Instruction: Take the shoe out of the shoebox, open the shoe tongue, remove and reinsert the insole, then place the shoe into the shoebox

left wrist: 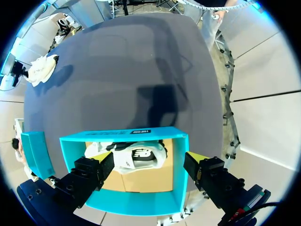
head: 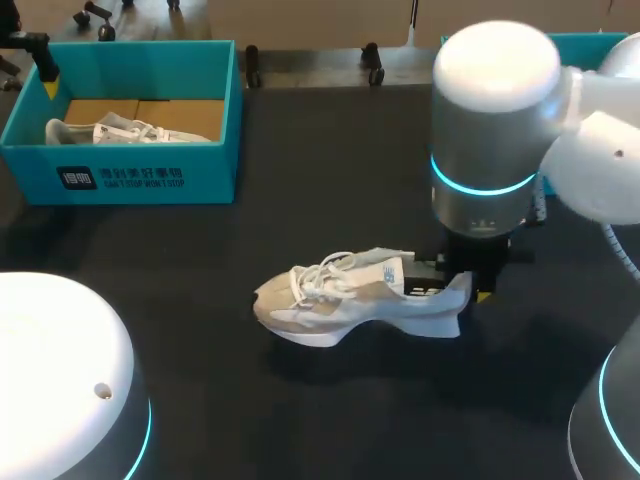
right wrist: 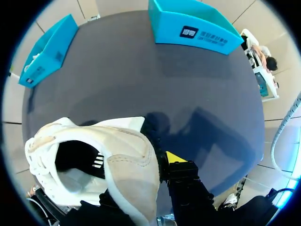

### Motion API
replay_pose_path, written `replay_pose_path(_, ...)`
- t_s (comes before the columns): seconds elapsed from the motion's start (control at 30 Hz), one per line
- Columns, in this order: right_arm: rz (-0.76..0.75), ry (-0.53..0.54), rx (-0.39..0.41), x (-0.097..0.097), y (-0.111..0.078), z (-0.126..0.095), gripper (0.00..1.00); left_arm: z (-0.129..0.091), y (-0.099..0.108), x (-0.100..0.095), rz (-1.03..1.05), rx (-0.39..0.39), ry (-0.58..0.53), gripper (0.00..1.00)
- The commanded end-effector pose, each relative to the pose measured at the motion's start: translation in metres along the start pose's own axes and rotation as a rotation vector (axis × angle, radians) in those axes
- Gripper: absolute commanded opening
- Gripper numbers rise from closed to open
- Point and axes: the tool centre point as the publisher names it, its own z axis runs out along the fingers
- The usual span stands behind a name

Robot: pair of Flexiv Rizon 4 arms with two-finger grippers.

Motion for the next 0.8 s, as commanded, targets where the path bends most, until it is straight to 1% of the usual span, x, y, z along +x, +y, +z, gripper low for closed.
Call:
replay_pose_path(0.03,0.009,-0.003,0.022,0.022,0.001,0.022,0.00,0.000,-0.001,0.000,0.001,-0.002,0.002,1.00)
replay_pose_path(0.1,0.006,0.011,0.019,0.025,-0.001,0.028,0.00,0.000,-0.001,0.000,0.001,-0.002,0.002,1.00)
replay_pose_path(0.13,0.006,-0.010,0.029,0.027,-0.001,0.031,0.00,0.000,-0.001,0.000,0.001,-0.002,0.002,1.00)
replay_pose_path(0.23,0.003,-0.002,0.031,0.030,-0.003,0.038,0.00,0.000,-0.001,0.000,0.001,-0.002,0.002,1.00)
replay_pose_path(0.37,-0.026,-0.022,0.030,0.035,-0.007,0.048,0.00,0.000,-0.001,0.000,0.001,-0.002,0.002,1.00)
replay_pose_path(0.47,-0.038,-0.049,0.073,0.039,-0.009,0.059,0.00,0.000,-0.001,0.000,0.001,-0.002,0.002,1.00)
replay_pose_path(0.53,-0.036,-0.039,0.074,0.042,-0.010,0.065,0.00,0.000,-0.001,0.000,0.001,-0.002,0.002,1.00)
replay_pose_path(0.8,-0.008,-0.005,0.075,0.046,0.002,0.087,0.00,0.000,-0.001,0.000,0.001,-0.002,0.002,1.00)
